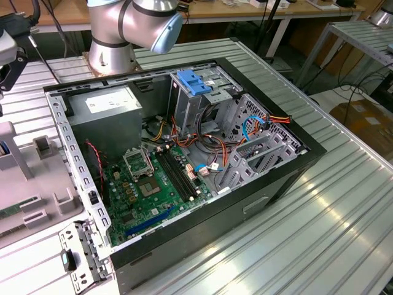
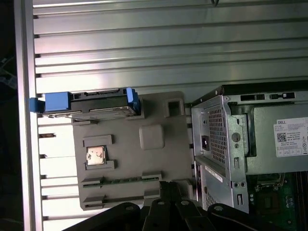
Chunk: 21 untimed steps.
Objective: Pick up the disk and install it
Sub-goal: 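Reach for the disk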
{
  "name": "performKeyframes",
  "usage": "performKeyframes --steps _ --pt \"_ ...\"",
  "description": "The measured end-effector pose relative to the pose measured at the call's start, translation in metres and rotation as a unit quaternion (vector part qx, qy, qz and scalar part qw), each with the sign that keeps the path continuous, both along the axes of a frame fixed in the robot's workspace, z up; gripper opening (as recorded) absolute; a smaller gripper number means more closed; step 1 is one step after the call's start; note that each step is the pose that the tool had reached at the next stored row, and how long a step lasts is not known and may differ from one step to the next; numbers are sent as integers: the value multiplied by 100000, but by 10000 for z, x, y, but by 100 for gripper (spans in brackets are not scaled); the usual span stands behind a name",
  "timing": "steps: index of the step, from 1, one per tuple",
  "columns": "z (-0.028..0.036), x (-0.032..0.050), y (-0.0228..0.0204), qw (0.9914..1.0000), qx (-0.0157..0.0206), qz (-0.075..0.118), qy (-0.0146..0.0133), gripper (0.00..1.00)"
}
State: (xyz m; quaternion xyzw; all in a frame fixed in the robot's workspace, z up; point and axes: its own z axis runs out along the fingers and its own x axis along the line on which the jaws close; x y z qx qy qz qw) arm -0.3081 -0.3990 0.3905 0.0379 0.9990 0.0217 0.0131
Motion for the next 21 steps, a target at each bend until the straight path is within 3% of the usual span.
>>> performKeyframes --steps 21 --pt "-37 -195 10 100000 0 0 0 11"
